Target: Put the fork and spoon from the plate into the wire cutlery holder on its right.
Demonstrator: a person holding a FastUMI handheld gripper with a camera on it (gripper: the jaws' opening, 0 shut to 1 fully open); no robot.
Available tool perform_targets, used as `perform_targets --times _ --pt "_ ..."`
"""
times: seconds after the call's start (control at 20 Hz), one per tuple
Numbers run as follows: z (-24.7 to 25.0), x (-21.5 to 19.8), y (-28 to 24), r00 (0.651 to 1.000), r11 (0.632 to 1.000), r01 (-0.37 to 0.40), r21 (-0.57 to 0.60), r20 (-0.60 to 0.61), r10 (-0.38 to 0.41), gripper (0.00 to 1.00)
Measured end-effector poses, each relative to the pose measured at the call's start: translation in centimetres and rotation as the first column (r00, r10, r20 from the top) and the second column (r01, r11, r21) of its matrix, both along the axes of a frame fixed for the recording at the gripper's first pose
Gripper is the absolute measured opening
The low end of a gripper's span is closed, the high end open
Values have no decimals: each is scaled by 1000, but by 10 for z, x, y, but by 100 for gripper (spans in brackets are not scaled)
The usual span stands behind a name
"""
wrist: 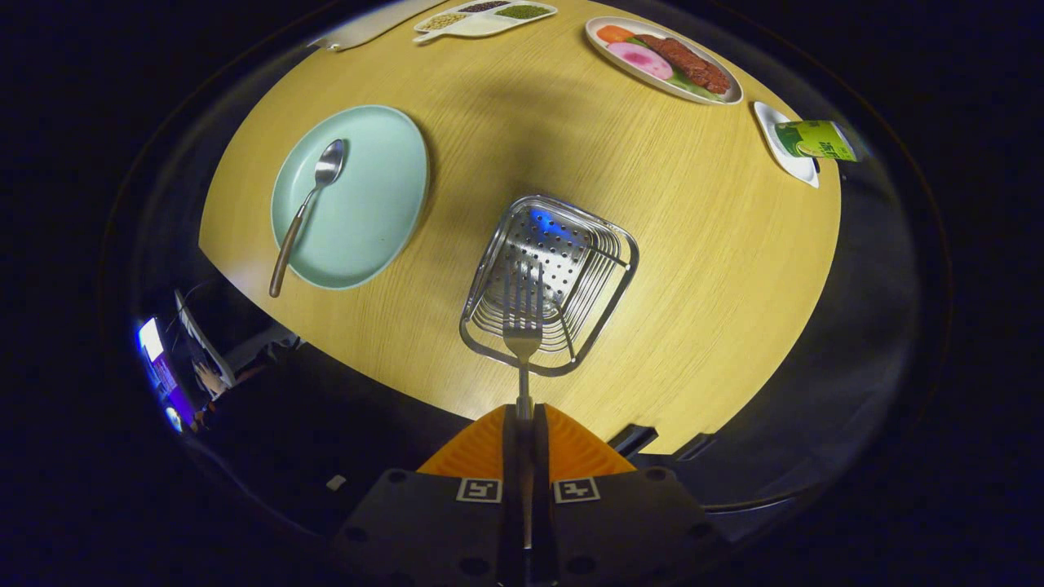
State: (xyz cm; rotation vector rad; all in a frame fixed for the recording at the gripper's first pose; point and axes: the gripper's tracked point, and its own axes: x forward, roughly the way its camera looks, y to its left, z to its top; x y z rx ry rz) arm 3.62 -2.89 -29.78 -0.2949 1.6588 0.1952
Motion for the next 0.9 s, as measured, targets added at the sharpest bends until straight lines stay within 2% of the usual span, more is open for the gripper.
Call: perform_targets --times 0.2,0.3,0.35,0.45,0.5,0.7,0.9 --pt "-1 8 -3 1000 1000 3 -9 2 -3 16" --pt "-2 14 -7 999 1000 14 -6 36 -14 28" --pt "-1 18 -8 998 1000 28 0 63 -28 42" --pt "4 25 -9 989 997 70 16 128 -71 49" --pt "7 30 -12 981 996 91 26 171 -94 49" --pt "27 45 -16 916 989 134 56 375 -145 48" --pt "64 53 5 799 982 149 120 571 -191 54"
